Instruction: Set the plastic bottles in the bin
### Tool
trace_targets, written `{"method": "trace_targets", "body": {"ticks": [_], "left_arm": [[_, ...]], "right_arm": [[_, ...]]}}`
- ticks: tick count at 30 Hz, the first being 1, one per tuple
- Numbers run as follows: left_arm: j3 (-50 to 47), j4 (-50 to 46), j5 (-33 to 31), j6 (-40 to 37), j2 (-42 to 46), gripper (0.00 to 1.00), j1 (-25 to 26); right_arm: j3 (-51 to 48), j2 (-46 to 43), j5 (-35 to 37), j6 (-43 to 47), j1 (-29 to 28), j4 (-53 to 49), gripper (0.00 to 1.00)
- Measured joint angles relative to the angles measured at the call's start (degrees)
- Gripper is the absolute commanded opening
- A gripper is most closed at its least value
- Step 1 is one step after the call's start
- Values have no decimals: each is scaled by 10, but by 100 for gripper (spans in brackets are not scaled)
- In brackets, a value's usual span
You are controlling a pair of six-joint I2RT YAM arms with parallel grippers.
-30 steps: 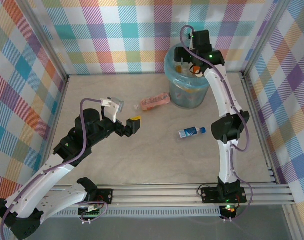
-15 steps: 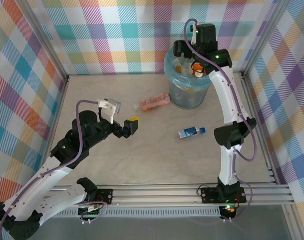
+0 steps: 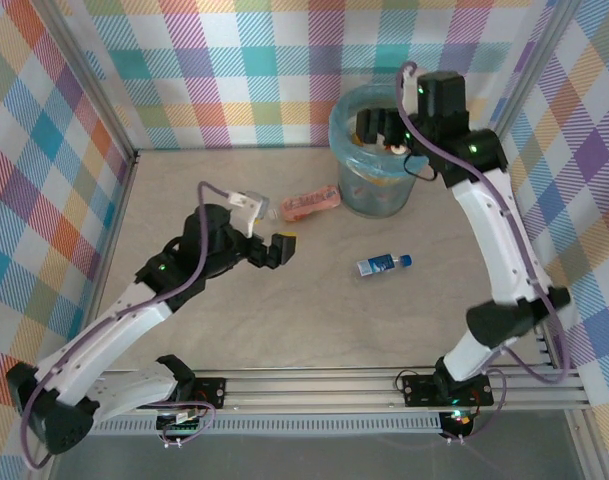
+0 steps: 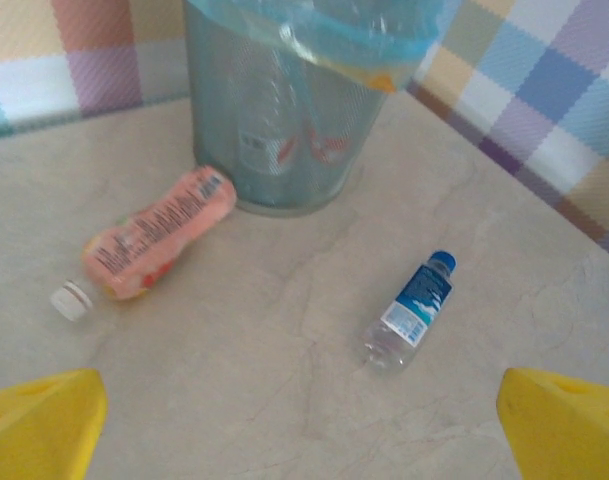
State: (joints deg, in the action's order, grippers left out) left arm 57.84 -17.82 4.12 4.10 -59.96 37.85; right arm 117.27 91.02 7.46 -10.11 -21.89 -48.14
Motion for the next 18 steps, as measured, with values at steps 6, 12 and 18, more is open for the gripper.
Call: {"method": "trace_targets", "body": {"ticks": [6, 12, 18], "left_arm": [[46, 0, 25, -9, -112, 97, 30], [81, 7, 36, -34, -213, 95, 79], [102, 27, 44, -43, -298, 92, 90]], "right_arm": [[-195, -161, 9, 0, 0, 23, 98], [-309, -282, 28, 7, 0, 38, 98], [-346, -339, 47, 21, 0, 59, 99]]}}
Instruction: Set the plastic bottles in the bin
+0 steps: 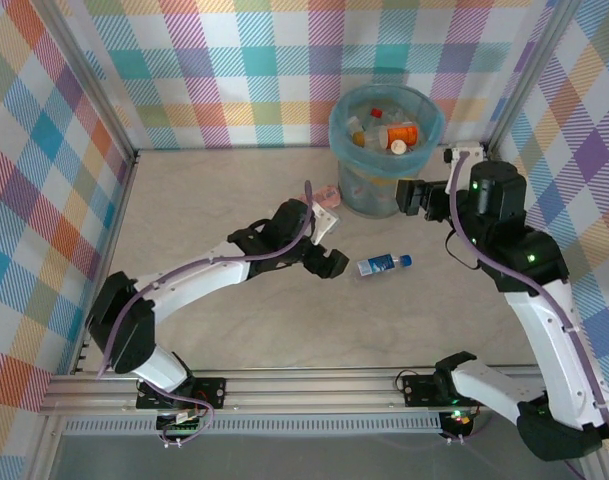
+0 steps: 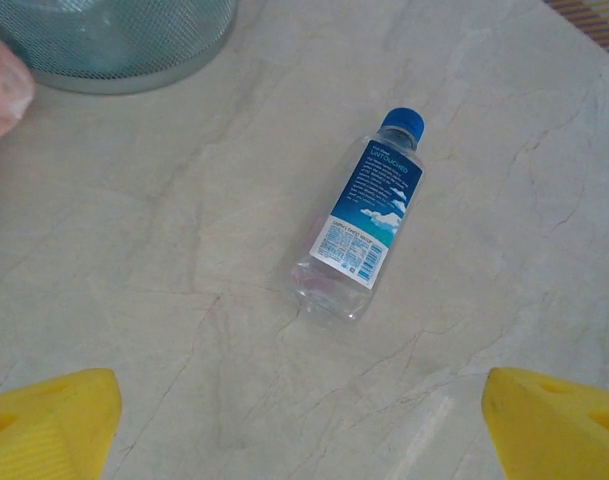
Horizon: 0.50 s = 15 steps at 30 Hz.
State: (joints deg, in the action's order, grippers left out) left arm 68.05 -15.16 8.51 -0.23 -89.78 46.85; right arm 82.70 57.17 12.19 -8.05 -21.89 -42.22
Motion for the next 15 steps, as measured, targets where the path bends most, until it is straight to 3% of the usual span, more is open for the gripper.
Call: {"method": "trace_targets", "body": {"ticks": [15], "left_arm": [[115, 3, 30, -32, -171, 94, 32]], "right_arm": [[-41, -23, 12, 28, 0, 40, 100]]}}
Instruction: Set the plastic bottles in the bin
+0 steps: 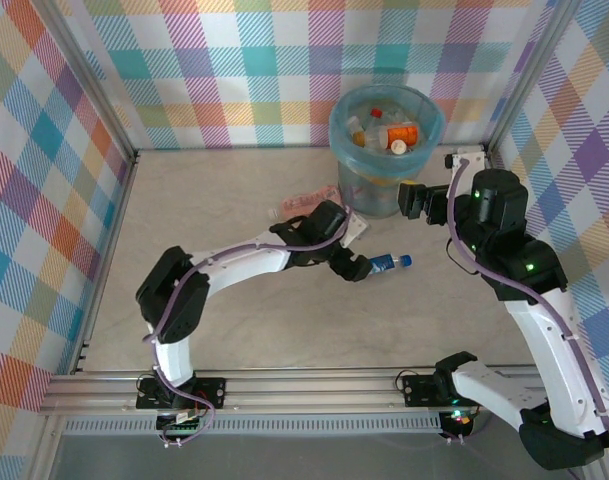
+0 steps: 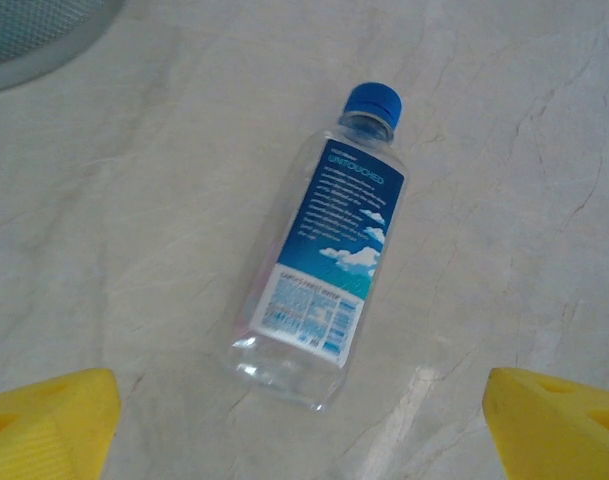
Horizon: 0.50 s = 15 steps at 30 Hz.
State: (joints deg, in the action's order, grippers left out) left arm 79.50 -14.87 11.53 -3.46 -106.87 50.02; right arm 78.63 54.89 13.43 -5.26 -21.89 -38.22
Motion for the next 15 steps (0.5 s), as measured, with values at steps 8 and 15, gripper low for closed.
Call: {"method": "trace_targets", "body": {"ticks": [8, 15], "left_arm": [[68, -3, 9, -38, -107, 94, 17], [121, -36, 9, -69, -173, 81, 20]], "right_arm": [[-18, -1, -7, 1, 0, 19, 100], [-18, 1, -15, 2, 0, 24, 100]]}}
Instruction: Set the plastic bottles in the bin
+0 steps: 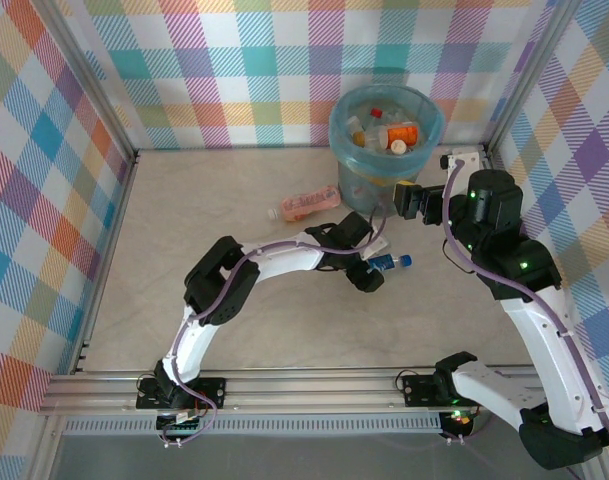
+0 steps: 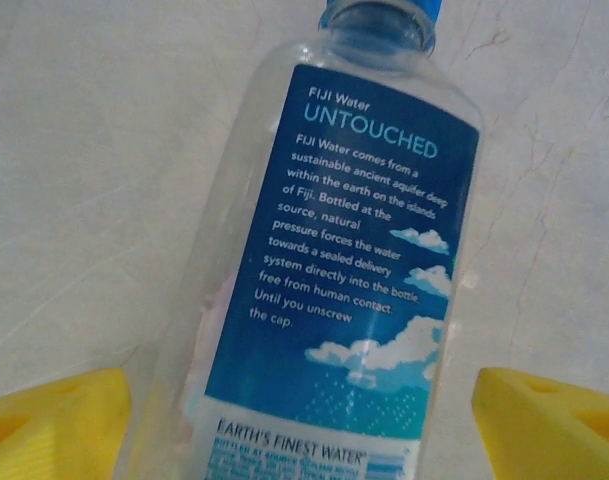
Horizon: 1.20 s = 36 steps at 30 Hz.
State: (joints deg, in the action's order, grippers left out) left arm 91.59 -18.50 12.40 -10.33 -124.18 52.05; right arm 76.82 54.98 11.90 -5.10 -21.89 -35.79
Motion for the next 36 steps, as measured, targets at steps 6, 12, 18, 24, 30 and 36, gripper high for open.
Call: {"method": "trace_targets", "body": {"ticks": [6, 12, 18, 24, 30, 36], "left_arm": [[21, -24, -5, -29, -17, 65, 4], [20, -25, -5, -40, -14, 57, 4], [-25, -39, -5, -41, 40, 53, 4], [-126, -38, -21, -30, 214, 53, 4], [-214, -19, -77, -15, 420, 52, 4], [-262, -2, -153, 8, 555, 52, 4]], "right_arm": [[0, 1, 0, 0, 0, 2, 100], [0, 9, -3, 0, 0, 3, 100], [4, 24, -10, 0, 0, 12, 100], [21, 47, -38, -5, 0, 35, 100], [50, 85, -96, -38, 0, 72, 96], [112, 156, -175, -71, -5, 109, 96]]}}
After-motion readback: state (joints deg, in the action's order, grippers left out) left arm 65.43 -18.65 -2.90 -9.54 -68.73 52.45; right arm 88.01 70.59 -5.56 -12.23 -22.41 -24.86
